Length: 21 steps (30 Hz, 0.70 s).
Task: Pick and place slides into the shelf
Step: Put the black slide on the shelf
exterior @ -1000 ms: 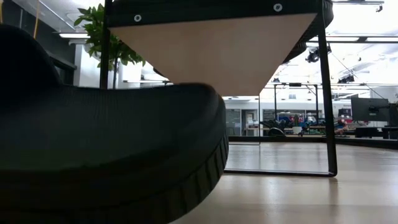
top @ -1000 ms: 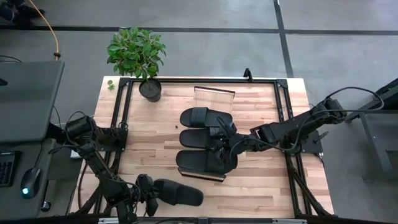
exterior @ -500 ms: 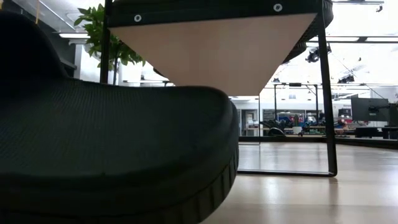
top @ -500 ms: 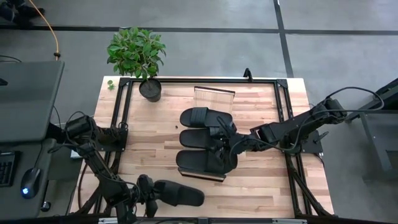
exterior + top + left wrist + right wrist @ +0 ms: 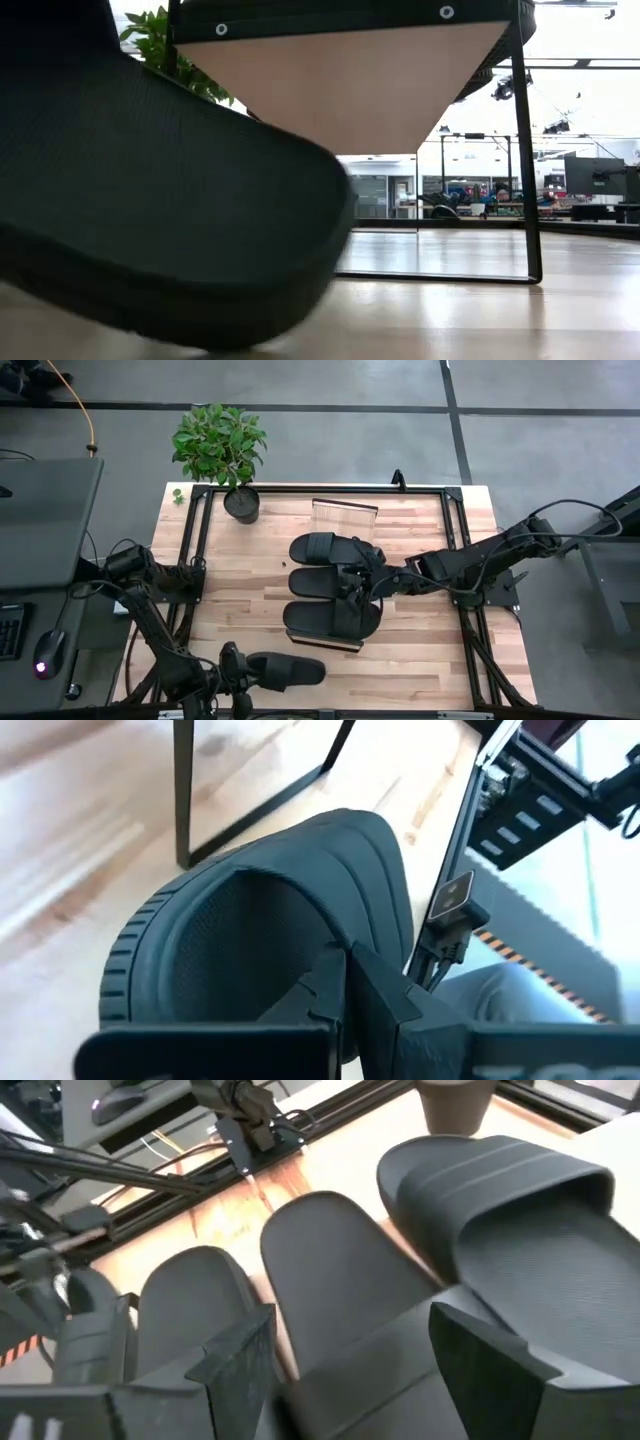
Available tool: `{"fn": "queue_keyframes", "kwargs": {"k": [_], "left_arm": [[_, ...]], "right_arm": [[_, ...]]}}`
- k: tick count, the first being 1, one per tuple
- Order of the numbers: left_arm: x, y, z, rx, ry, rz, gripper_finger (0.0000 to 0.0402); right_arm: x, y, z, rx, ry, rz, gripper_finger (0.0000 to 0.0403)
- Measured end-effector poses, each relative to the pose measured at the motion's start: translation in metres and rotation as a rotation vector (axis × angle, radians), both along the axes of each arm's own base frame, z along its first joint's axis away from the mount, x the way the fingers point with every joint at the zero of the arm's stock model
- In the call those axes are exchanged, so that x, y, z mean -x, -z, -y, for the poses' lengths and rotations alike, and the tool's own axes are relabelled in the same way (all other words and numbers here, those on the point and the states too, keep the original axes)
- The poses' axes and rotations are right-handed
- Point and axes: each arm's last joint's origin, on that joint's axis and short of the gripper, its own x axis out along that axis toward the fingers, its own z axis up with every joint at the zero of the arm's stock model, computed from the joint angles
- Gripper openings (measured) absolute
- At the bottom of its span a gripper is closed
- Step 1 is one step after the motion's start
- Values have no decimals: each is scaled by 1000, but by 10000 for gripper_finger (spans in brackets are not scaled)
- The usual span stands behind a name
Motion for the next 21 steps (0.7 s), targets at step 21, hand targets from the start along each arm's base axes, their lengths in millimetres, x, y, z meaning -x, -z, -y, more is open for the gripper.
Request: {"fn": "queue_keyframes", "kwargs": {"k": [21], "left_arm": [[-9,-102,11,-197,69,1,0]], "right_arm": [[22,-21,14,58,31,15,255]]}}
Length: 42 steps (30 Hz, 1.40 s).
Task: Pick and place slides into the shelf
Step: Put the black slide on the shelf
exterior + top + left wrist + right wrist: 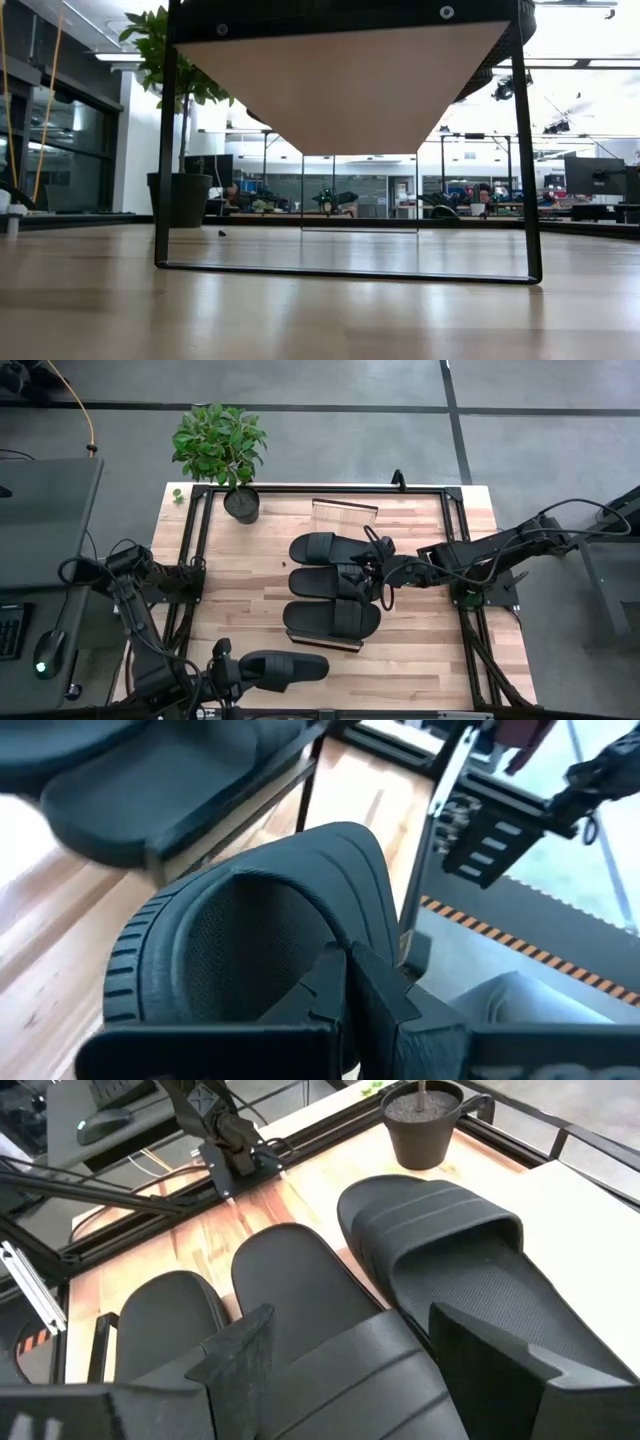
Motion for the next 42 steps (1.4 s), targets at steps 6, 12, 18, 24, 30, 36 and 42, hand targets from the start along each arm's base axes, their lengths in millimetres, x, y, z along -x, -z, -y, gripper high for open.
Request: {"fn": "queue_keyframes", "kwargs": {"k": [6,12,18,24,30,36,42], "left_arm": [[-1,-21,0,-57,30,19,0],[4,-41,-8,-113,11,24,0],[7,-69,-14,-172,21,58,0],[9,-93,-25,-271,6,86,0],[12,-111,-54,-330,-48,82,0],[15,-132,-96,-365,-122,65,0],[18,-154,-143,-408,-203,52,0]], "right_arm": [[0,1,0,-1,2,-6,255],[2,-1,1,5,-2,-7,255],[12,-13,4,-6,-2,33,255],[28,-30,9,14,0,94,255],[40,-41,12,23,0,137,255],[43,-44,14,28,9,149,255],[43,-44,14,42,26,151,255]]}}
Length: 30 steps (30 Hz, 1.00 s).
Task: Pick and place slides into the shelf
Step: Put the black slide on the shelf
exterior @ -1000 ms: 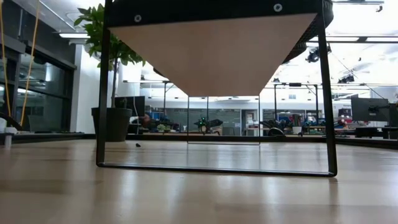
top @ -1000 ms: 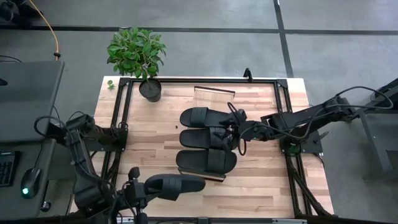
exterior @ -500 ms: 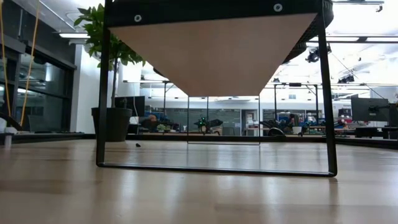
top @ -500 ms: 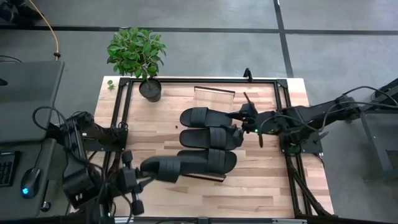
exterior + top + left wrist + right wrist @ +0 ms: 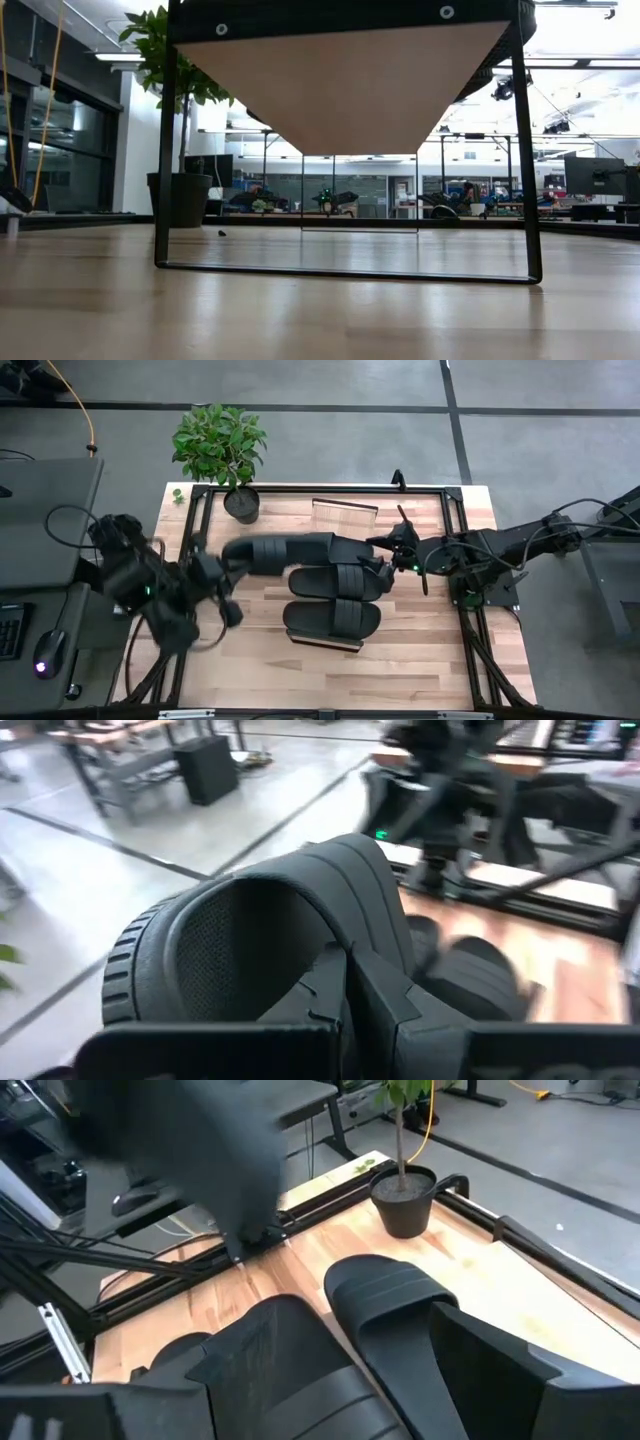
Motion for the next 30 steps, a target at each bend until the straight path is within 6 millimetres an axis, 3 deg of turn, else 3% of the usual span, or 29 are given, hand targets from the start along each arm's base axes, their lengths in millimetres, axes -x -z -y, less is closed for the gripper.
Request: {"fn": "queue_keyframes", "kwargs": {"k": [10,18,25,30], "left_arm": [[-8,-25,-72,-16,-99,-59,0],[-44,-40,-128,10,110,26,0],[-66,-13,-191,71,197,51,0],[-64,15,-237,121,172,49,0]], "right_arm": [[-1,0,8,38,39,-7,255],[-4,0,21,40,85,-9,255],[-4,2,26,31,48,-41,255],[5,-2,33,18,81,-38,255]]}}
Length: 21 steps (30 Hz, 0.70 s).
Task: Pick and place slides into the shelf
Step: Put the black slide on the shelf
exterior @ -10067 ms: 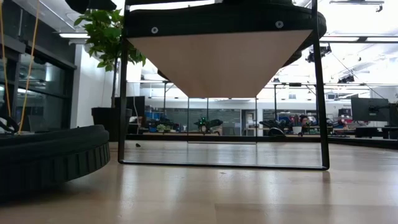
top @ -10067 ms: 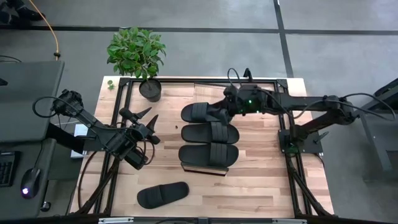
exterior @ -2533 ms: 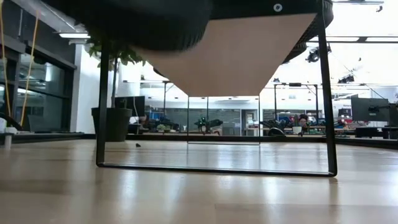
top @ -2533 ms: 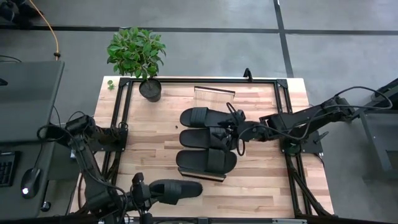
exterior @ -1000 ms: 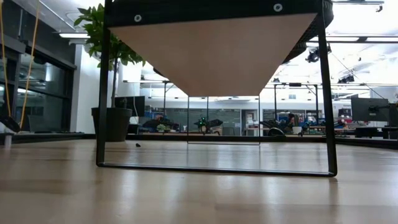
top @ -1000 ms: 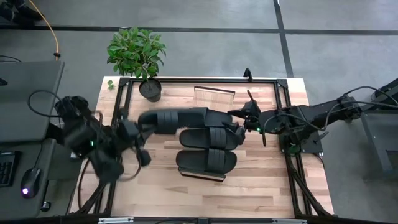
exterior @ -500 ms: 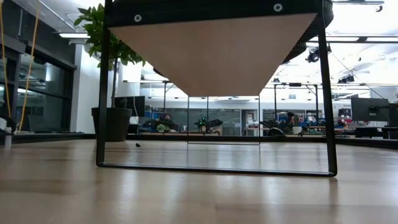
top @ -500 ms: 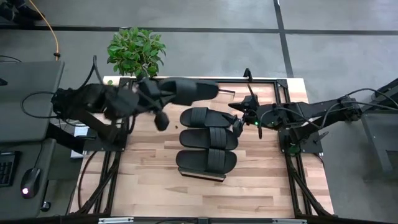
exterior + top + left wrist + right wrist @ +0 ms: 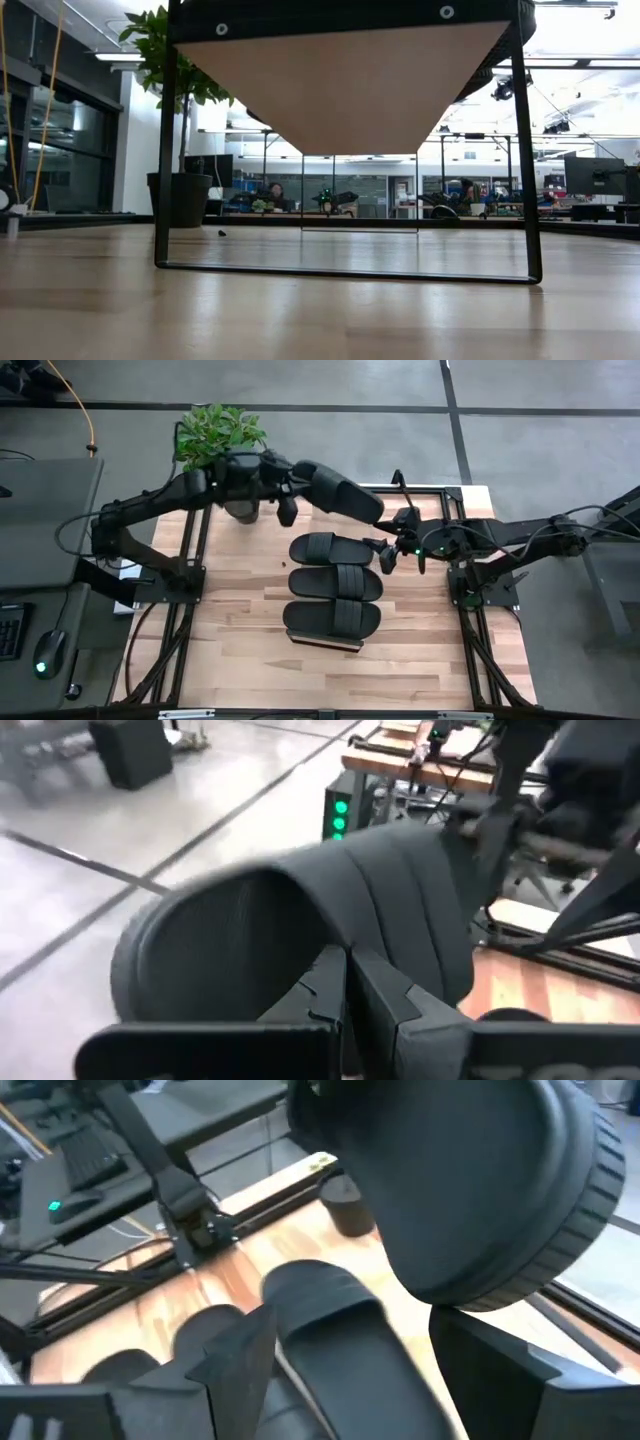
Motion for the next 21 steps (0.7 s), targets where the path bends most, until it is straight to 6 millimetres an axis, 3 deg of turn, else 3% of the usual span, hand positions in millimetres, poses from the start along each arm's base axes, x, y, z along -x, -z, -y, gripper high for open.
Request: {"fn": "queue_keyframes", "kwargs": {"k": [5,9,15,21], "left_arm": [[3,34,-41,101,59,52,0],[7,66,-62,153,88,74,0],[12,105,-77,210,122,133,0],[12,119,-76,228,156,184,0]], "right_arm": [[15,-6,5,6,31,2,255],[27,-14,7,5,32,40,255],[39,-21,9,4,35,69,255],[42,-23,11,28,57,75,255]]}}
